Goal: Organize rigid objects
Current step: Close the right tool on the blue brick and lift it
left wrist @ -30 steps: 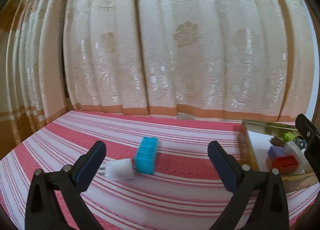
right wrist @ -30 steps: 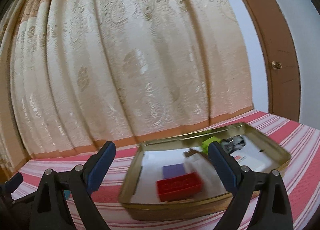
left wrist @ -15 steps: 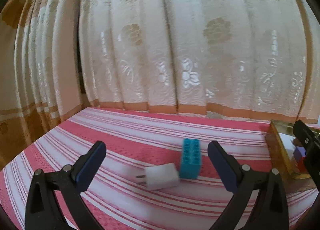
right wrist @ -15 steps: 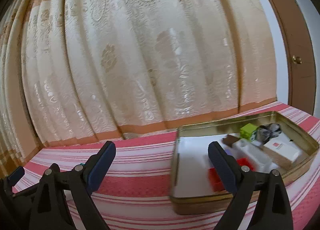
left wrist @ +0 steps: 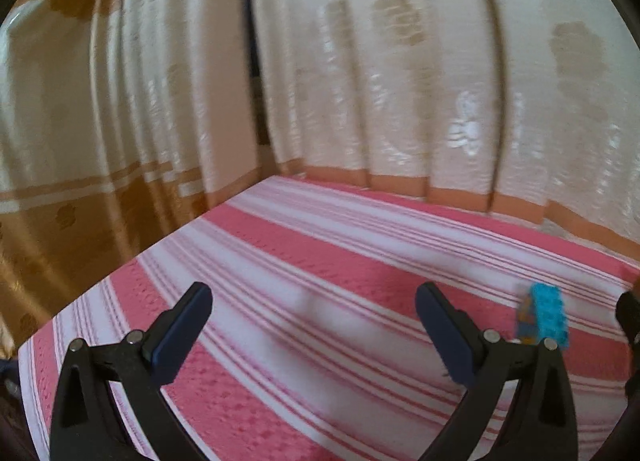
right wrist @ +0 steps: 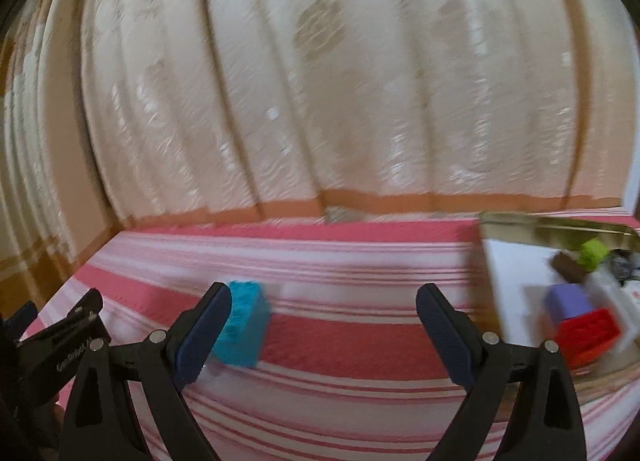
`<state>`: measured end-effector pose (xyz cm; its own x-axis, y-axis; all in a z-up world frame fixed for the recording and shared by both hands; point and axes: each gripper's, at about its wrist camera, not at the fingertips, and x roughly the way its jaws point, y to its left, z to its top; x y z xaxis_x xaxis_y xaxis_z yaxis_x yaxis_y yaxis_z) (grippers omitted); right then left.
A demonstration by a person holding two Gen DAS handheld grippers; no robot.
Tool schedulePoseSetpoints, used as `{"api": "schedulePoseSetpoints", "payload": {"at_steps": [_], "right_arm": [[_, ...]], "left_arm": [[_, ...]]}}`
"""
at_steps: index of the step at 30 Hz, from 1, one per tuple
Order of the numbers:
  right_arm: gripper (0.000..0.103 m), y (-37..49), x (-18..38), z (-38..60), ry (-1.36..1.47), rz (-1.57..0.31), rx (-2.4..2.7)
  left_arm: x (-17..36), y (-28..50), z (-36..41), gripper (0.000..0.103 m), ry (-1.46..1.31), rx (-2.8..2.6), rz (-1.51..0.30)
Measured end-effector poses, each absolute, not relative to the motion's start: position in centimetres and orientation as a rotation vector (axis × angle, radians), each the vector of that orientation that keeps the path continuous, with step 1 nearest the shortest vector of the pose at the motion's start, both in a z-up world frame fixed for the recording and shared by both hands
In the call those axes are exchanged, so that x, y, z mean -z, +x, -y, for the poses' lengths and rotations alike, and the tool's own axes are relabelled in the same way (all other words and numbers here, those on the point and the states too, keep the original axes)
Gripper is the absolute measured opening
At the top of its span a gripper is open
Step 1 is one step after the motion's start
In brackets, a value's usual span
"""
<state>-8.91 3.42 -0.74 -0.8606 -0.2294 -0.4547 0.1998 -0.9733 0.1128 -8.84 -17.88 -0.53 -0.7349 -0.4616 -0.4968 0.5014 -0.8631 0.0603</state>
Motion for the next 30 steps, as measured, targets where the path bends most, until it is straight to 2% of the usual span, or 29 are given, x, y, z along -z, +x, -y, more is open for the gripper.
{"api": "schedulePoseSetpoints", "payload": {"at_steps": [3, 5, 7, 9, 10, 13, 16, 24, 30], "right_arm": [[0.095, -10.1, 1.4, -1.2, 0.768, 0.047, 2.762], [0.087, -11.0, 1.9, 0.4, 0.825, 0.013, 2.707], [0.068, -12.0, 2.6, 1.9, 0.903, -0.044, 2.662], [0.064, -13.1, 3.5, 3.0, 1.001, -0.092, 2.64], [0.055, -13.9, 4.1, 3.3, 1.064, -0.1, 2.619], [0.038, -15.3, 5.3, 3.0, 1.18, -0.052, 2.569], [0.036, -15.1, 5.0, 1.9, 1.188, 0.012, 2.557], [0.034, -11.9, 3.4, -1.2, 1.118, 0.019, 2.615], [0.034, -7.4, 1.4, -4.1, 0.953, -0.089, 2.706]], "left_arm": [[0.8, -9.0, 18.4, 0.103, 0.719, 2.504, -0.133], [0.8, -9.1, 18.2, 0.103, 0.727, 2.501, -0.115], [0.8, -9.1, 17.9, 0.103, 0.729, 2.499, -0.093], [0.7, -9.3, 17.8, 0.103, 0.735, 2.503, -0.085], [0.7, -9.3, 17.8, 0.103, 0.737, 2.508, -0.085], [0.5, -9.2, 17.7, 0.103, 0.745, 2.517, -0.089], [0.5, -9.4, 17.7, 0.103, 0.765, 2.527, -0.097], [1.2, -10.4, 15.5, 0.103, 0.941, 2.743, -0.106], [0.9, -10.0, 12.9, 0.103, 0.944, 2.882, -0.013]]}}
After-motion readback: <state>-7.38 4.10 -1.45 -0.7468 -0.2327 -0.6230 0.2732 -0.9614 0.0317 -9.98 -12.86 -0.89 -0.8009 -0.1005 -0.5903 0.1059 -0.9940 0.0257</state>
